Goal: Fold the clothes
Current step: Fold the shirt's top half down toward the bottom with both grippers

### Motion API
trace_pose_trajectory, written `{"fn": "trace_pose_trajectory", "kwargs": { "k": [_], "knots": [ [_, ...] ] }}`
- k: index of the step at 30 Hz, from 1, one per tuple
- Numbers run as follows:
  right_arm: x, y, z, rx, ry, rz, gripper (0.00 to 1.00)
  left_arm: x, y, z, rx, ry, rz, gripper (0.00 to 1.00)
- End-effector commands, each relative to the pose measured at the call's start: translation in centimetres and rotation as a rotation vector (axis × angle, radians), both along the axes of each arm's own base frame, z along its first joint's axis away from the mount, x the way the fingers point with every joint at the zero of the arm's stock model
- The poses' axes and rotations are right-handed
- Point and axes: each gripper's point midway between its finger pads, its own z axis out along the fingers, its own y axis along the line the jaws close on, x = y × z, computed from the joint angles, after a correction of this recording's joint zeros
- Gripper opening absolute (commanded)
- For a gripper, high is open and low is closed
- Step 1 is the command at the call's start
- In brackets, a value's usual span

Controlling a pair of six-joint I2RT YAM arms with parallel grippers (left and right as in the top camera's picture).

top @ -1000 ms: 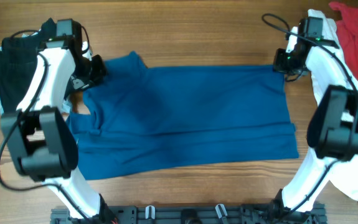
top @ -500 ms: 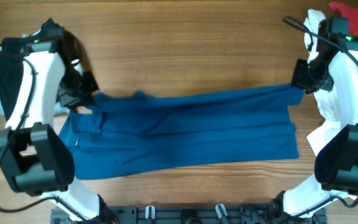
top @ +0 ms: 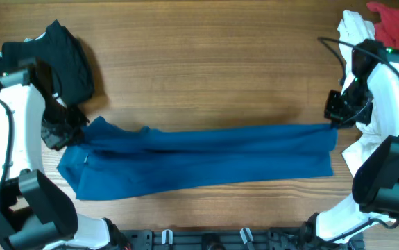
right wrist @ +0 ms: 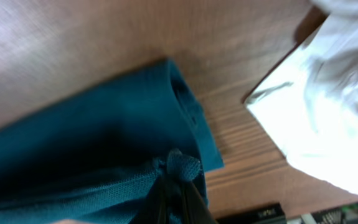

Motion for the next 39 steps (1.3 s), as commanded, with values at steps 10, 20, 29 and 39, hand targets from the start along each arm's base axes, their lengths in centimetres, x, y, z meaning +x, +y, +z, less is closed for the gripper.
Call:
{"fn": "trace_pose_trajectory", "kwargs": {
  "k": [10, 20, 29, 39],
  "knots": [
    [-2.4, 0.5, -1.8, 0.018, 0.064, -0.036, 0.04, -4.3, -0.4, 0.5, 0.051, 0.023, 0.053, 0.04],
    [-2.3, 0.5, -1.8, 0.017, 0.060, -0.036, 0.04, -5.3, -0.7, 1.2, 0.049, 0.036, 0.060, 0.04],
    [-2.2, 0.4, -1.8, 0.016, 0.055, -0.035, 0.04, -5.7, -1.1, 2.0, 0.048, 0.009, 0.086, 0.04],
    [-2.0, 0.4, -1.8, 0.014, 0.049, -0.035, 0.04, -6.1, -4.3, -0.6, -0.133, 0.016, 0.112, 0.04]
  ]
}}
